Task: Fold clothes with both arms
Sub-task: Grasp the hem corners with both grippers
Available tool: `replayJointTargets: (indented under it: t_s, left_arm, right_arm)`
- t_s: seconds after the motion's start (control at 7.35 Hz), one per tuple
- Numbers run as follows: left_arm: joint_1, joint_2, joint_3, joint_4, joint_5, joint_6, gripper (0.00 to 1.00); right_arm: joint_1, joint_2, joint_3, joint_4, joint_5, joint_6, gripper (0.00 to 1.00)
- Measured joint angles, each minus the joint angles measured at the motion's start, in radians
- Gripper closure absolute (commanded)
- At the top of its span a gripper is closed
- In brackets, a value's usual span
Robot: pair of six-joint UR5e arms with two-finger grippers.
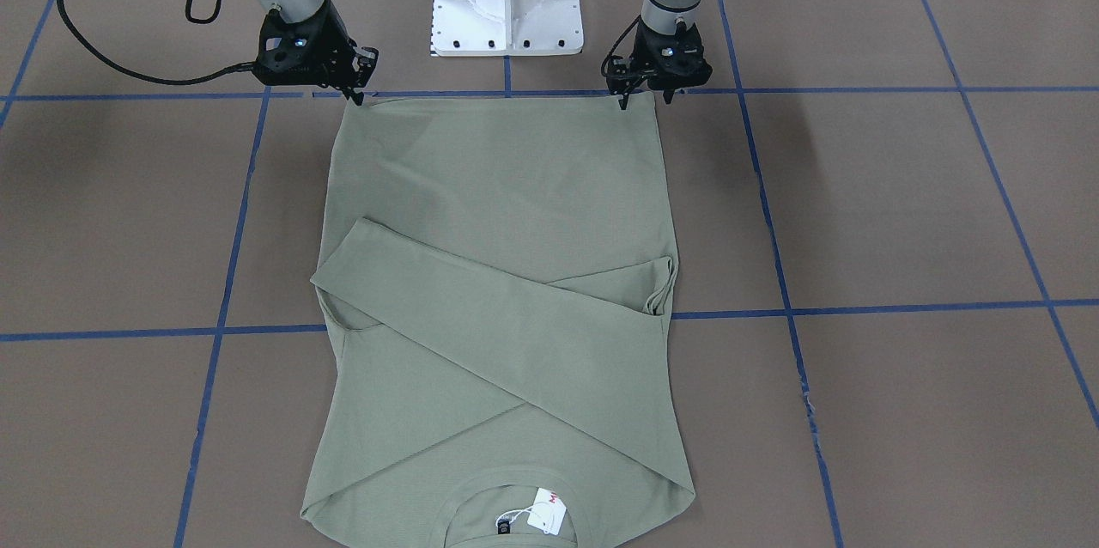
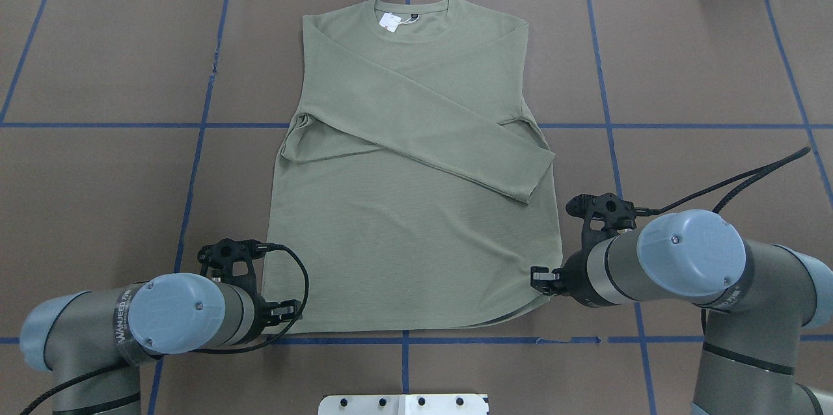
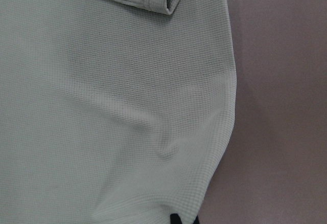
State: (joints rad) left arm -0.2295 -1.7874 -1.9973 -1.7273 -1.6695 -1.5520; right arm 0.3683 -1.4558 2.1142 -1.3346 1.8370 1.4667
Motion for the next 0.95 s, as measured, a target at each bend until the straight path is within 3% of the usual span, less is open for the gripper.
replayJointTargets:
  t_s: [0.27,0.54,0.82,0.95]
  left_arm:
    - [0.002,0.002,0.001,-0.001,0.0,-0.008,0.41]
    - [0.002,0.003,0.002,0.0,0.001,-0.01,0.54]
    - [0.003,0.004,0.004,0.0,0.001,-0.01,0.74]
    - [0.004,0.004,0.006,0.0,0.0,-0.01,0.91]
  right_arm:
    - [0.014,0.0,0.001,0.0,0.018,0.0,1.0]
    - [0.017,0.0,0.001,0.0,0.023,0.0,1.0]
    - [0.02,0.0,0.002,0.0,0.024,0.0,1.0]
    - [0.022,0.0,0.004,0.0,0.025,0.0,1.0]
